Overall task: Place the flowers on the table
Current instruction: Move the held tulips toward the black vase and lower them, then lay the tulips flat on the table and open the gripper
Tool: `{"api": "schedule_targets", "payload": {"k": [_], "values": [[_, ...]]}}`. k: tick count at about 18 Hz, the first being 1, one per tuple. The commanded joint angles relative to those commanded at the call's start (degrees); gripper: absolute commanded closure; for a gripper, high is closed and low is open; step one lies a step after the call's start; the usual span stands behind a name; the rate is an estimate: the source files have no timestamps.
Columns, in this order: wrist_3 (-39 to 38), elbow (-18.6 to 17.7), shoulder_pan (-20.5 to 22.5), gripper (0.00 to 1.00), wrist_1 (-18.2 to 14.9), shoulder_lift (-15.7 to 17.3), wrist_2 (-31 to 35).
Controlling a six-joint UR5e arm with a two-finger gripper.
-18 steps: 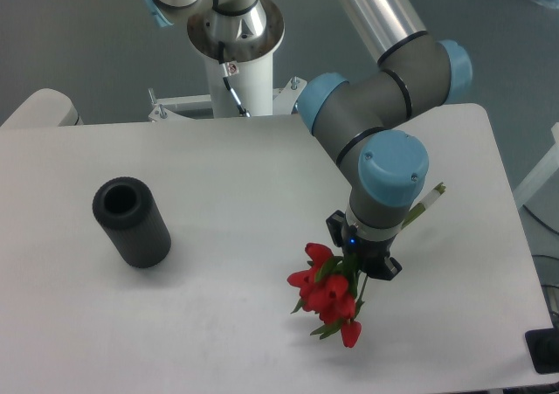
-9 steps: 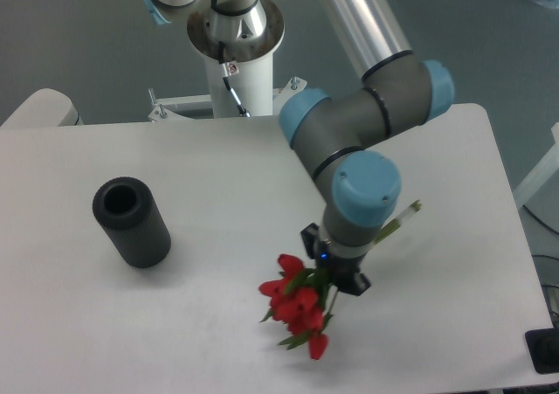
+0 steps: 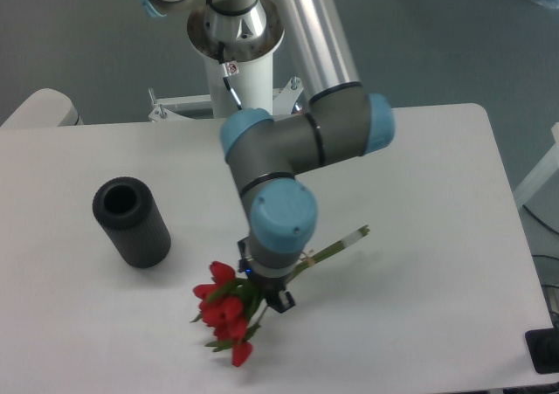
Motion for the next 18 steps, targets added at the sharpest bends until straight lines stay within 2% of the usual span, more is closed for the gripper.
{"api": "schedule_targets", "payload": {"k": [3,6,7,8,9,12,15,18], "values": [[0.0,-0.79,-0.09,0.75,0.09,0.0,-0.52],[0.0,-1.15,-0.18,0.49,0.35,-0.17,-1.23],[0.09,-1.15,-0.18,0.44,0.61,-0.18,-1.23],[0.0,-1.15,-0.18,0.33,1.22,-0.18,-1.14],[-0.17,-1.41,-0.35,0.0,2.45,-0.18,-1.14],[0.09,-2.29,-0.7,0.0,5.01,0.35,-0.79],[0.09,-2.37,-0.35,0.0,4.83,1.49,-0.7],[0.79,-2.37,1.31,0.0,3.87,4.03,-0.7]]}}
